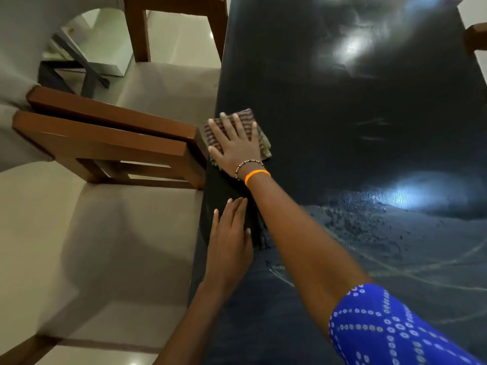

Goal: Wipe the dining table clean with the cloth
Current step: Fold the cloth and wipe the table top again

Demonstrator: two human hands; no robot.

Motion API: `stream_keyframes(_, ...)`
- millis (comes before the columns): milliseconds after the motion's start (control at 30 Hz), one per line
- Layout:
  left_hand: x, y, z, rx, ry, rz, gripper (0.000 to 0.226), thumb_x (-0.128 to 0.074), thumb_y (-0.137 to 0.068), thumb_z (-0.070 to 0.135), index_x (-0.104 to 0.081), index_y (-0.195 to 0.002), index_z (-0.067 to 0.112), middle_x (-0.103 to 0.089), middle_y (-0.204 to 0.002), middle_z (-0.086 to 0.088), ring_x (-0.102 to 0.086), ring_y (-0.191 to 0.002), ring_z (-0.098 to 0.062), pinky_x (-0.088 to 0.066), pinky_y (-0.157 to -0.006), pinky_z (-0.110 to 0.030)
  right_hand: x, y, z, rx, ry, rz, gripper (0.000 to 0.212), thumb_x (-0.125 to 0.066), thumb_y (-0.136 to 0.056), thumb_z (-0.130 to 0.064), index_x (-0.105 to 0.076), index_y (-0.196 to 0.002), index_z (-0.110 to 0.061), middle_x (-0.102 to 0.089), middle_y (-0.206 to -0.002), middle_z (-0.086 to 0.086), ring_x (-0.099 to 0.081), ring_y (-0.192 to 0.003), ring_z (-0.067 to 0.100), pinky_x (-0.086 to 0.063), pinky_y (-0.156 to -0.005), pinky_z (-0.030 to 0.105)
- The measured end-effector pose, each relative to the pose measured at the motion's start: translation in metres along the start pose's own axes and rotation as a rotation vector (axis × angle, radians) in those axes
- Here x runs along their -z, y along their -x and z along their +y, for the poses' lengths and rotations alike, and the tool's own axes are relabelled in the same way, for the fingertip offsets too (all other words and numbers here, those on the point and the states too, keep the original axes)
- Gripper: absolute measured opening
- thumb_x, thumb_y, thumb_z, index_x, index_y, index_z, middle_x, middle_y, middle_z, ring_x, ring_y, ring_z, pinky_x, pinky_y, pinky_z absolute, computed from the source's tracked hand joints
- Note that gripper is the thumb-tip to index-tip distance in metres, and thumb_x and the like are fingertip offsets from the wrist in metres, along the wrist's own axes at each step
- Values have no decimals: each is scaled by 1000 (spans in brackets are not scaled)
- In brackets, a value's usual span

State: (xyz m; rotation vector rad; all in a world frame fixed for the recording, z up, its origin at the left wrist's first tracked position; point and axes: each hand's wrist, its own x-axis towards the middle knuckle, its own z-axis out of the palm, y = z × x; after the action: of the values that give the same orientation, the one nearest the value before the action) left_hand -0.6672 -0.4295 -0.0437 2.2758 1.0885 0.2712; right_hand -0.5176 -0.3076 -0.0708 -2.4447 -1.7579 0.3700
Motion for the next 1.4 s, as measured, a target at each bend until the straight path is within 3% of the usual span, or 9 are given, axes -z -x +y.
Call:
stream_keyframes(100,-7,-3,20,-71,-10,-18,59,-50,-88,5,-30,-143,10,-34,-149,-5,-18,-143,-19,1,-115,-31,7,5,29,87,13,-33,60,-29,-95,-52,-7,-148,-37,-1,-160,-5,2,-147,22,8,-114,53)
stream_keyframes(167,-15,-8,38,-119,-23,-46,60,-50,-88,6,-29,-144,12,-32,-150,-3,-17,-143,-17,1,-116,-31,16,15,68,36,4,-16,59,-30,-95,-51,-6,-148,-38,-2,-160,-6,1,-147,22,6,-114,54)
stream_keyframes(400,-62,-17,103,-257,-87,-145,63,-49,-92,19,-18,-147,15,-22,-154,0,-4,-145,-16,9,-115,-30,60,85,262,-400,38,69,55,-30,-98,-42,-9,-148,-37,-4,-160,-8,-1,-147,19,6,-112,62)
stream_keyframes(633,-108,-24,157,-276,-173,-249,79,-49,-89,46,-8,-148,16,-11,-157,2,8,-145,-17,13,-114,-34,86,188,418,-765,-70,112,54,-28,-98,-42,-7,-147,-40,-2,-160,-8,1,-147,20,4,-112,63)
stream_keyframes(867,-121,-26,174,-192,-259,-229,89,-62,-80,46,-13,-147,14,-22,-151,-2,3,-145,-21,13,-113,-38,82,247,448,-991,-122,217,56,-32,-97,-40,-11,-149,-34,-9,-159,1,-9,-146,30,-9,-114,60)
stream_keyframes(1033,-123,-25,176,-184,-301,-243,88,-62,-80,45,-14,-147,14,-22,-152,-3,4,-145,-23,9,-114,-40,60,227,377,-801,-14,237,58,-36,-97,-37,-11,-149,-30,-7,-160,2,-3,-147,27,-1,-116,56)
stream_keyframes(1233,-124,-13,181,-131,-300,-192,84,-60,-85,39,-12,-147,9,-18,-154,-6,2,-145,-24,2,-116,-41,33,198,259,-275,10,108,59,-34,-94,-44,-11,-148,-35,-6,-160,-3,-2,-147,24,3,-115,52)
stream_keyframes(1333,-127,-4,185,-121,-291,-172,80,-58,-86,37,-13,-146,8,-17,-154,-8,1,-145,-24,3,-116,-40,31,219,265,-114,40,83,58,-35,-93,-48,-15,-147,-38,-11,-159,-6,-7,-147,21,-2,-115,50)
stream_keyframes(1400,-131,0,189,-143,-303,-185,81,-57,-87,38,-11,-147,10,-16,-155,-8,3,-145,-24,6,-115,-38,34,240,289,-122,48,104,58,-36,-92,-48,-16,-146,-39,-14,-158,-7,-10,-147,20,-5,-116,48)
